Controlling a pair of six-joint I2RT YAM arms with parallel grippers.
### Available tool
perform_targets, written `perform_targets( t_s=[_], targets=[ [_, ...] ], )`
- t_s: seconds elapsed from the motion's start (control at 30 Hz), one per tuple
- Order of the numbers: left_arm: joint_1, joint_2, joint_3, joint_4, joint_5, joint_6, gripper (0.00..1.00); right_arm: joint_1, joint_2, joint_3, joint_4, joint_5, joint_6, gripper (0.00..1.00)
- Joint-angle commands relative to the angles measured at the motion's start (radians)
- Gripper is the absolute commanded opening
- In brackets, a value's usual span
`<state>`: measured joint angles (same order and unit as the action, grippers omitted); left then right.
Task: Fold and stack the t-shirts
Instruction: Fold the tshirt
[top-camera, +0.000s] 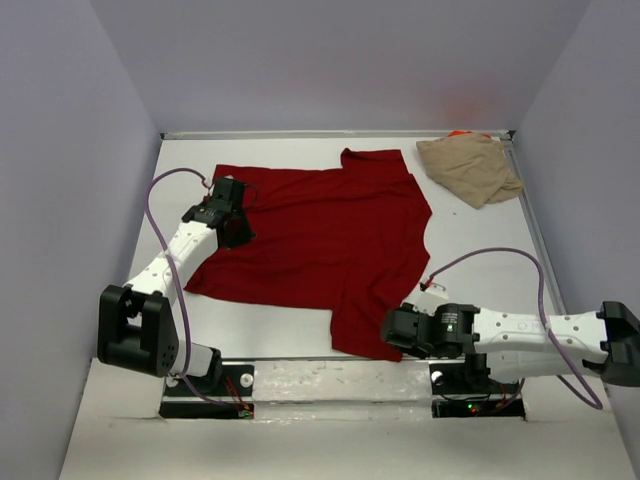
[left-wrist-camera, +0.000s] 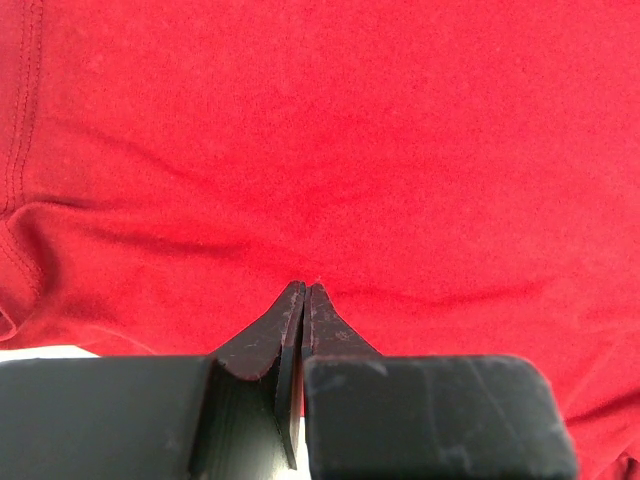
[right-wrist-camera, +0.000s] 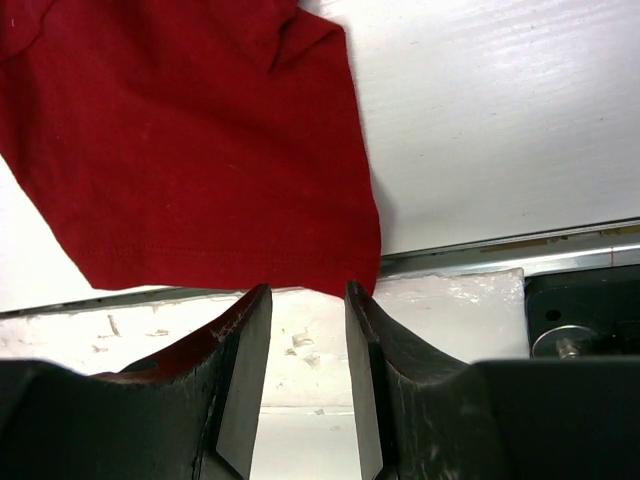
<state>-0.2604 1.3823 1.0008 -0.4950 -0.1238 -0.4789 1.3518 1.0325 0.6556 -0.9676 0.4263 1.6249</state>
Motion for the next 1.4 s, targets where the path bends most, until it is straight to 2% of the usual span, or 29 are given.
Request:
perform_targets(
  t_s=[0.0,0.17,0.43,0.73,0.97,1.13,1.37],
  targets=[
    [0.0,-0.008,-0.011,0.018,0.016,0.019,0.11,0.009,-0.075,-0.062,0.026,0.016,0.087,0.41],
    [0.001,0.001,-0.016,0.026,0.024,0.022,0.11,0.009,-0.181,-0.148,0.036,-0.011,0.113,0.41],
    [0.0,0.02,-0.024,0.036,0.05,0.022,0.11,0.009,-0.21,-0.169,0.036,-0.006,0.096,0.43],
    [0.0,0.011,-0.01,0.024,0.046,0.029,0.11,0.009,-0.399,-0.287,0.153,-0.008,0.07,0.42],
    [0.0,-0.009,-0.007,0.021,0.047,0.019,0.11,0.009,-0.457,-0.321,0.22,-0.024,0.021,0.39],
    [0.0,-0.02,0.005,0.012,0.049,0.023,0.11,0.009,-0.365,-0.284,0.236,-0.047,-0.02,0.39],
    [0.0,-0.038,-0.002,0.01,0.046,0.022,0.11,0.009,-0.057,-0.145,0.288,-0.073,-0.111,0.39]
  ],
)
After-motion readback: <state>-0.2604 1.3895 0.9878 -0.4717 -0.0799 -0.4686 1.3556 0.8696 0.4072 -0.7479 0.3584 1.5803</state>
